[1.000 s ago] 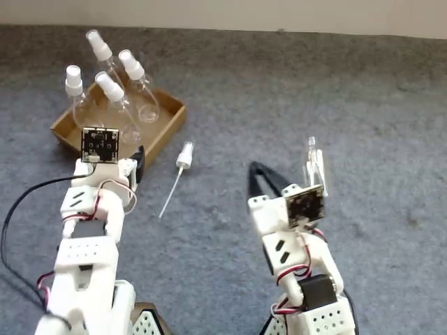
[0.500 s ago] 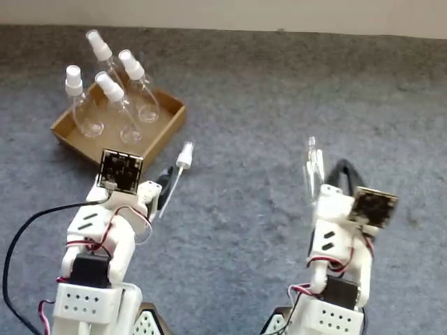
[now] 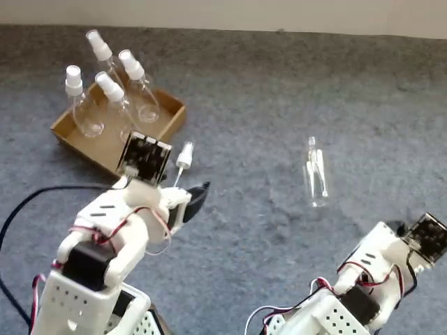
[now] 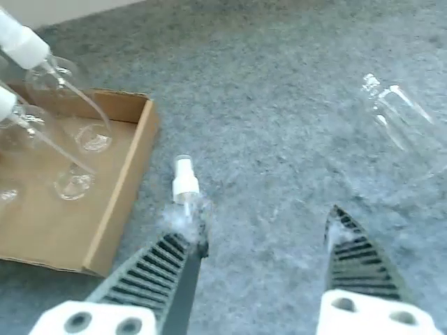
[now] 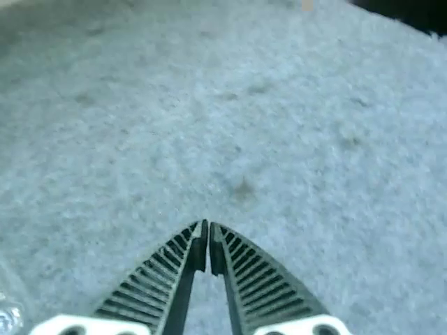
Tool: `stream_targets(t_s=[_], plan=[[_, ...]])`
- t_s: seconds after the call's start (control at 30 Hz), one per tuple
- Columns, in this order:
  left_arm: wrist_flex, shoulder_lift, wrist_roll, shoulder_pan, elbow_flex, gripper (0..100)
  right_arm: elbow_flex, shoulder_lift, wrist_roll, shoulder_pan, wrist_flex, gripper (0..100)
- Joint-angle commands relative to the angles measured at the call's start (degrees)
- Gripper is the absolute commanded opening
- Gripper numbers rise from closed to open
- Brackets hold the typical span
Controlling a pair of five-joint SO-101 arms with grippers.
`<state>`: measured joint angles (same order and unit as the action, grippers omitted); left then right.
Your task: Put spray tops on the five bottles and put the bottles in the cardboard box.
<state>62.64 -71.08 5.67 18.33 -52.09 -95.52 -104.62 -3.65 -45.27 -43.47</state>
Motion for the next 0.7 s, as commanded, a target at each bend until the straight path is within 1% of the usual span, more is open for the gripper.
stream_targets(t_s=[0.0,0.13,0.37,0.5,0.67], plan=[[1.1,10.4,5.3,6.7,10.0,21,-7.0,-0.7,-0.1,-5.2,-7.0,0.5],[1.1,19.8,6.5,11.2,16.0,21,-7.0,-0.7,-0.1,-7.2,-12.8,0.5],[0.8,37.5,6.4,15.6,24.9,21,-7.0,-0.7,-0.1,-7.3,-22.5,0.5],[1.1,45.8,6.4,16.7,31.1,21,-7.0,-0.7,0.0,-7.3,-23.4,0.5],[1.1,53.2,6.5,16.8,37.3,21,-7.0,-0.7,0.0,-7.3,-24.0,0.5]])
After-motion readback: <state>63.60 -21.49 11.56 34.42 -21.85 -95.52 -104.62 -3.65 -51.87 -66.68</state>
